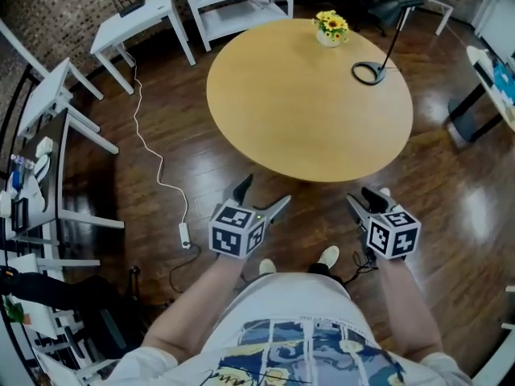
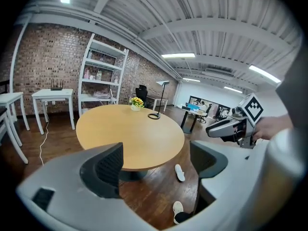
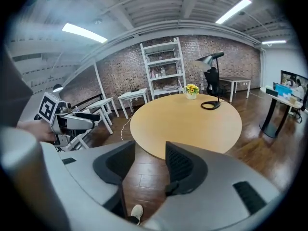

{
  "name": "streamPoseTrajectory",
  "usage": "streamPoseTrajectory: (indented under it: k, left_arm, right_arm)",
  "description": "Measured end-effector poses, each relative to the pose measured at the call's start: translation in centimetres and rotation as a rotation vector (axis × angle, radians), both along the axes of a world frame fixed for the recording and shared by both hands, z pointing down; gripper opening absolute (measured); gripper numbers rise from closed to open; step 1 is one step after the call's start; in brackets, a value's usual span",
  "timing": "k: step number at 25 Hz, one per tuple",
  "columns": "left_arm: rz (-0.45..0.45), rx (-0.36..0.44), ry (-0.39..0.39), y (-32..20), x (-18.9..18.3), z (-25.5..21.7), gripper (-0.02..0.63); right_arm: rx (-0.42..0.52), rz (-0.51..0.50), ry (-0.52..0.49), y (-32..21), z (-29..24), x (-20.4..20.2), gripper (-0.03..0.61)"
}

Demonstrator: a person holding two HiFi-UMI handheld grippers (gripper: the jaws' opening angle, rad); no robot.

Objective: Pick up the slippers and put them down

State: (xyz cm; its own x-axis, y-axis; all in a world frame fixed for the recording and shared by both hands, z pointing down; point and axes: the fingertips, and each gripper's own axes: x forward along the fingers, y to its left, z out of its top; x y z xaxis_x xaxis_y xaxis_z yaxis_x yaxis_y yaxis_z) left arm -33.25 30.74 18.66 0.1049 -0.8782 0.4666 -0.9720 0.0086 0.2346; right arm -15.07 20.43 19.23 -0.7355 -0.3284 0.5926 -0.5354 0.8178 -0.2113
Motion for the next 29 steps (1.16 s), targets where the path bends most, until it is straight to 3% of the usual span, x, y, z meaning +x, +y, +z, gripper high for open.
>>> streamPoseTrajectory:
  k: [4,11,29]
  left_arm:
    - [0.025,-0.016,0.011,2.3,-0.1,1.7,0.436]
    - [0.058,-0.029,0.022,1.7,1.3,1.4,0.436]
    - [0.068,-0.054,0.03,3.6,1.4,2.0,0.435]
  right_arm:
    - [0.024,0.034,0.022,2.1,0.5,0.3,0.219]
    - [0.025,0.052,0.036,1.8,-0.7,1.0,0.216]
    - [0.039,0.042,0.046,3.6,-1.0,0.7,0.216]
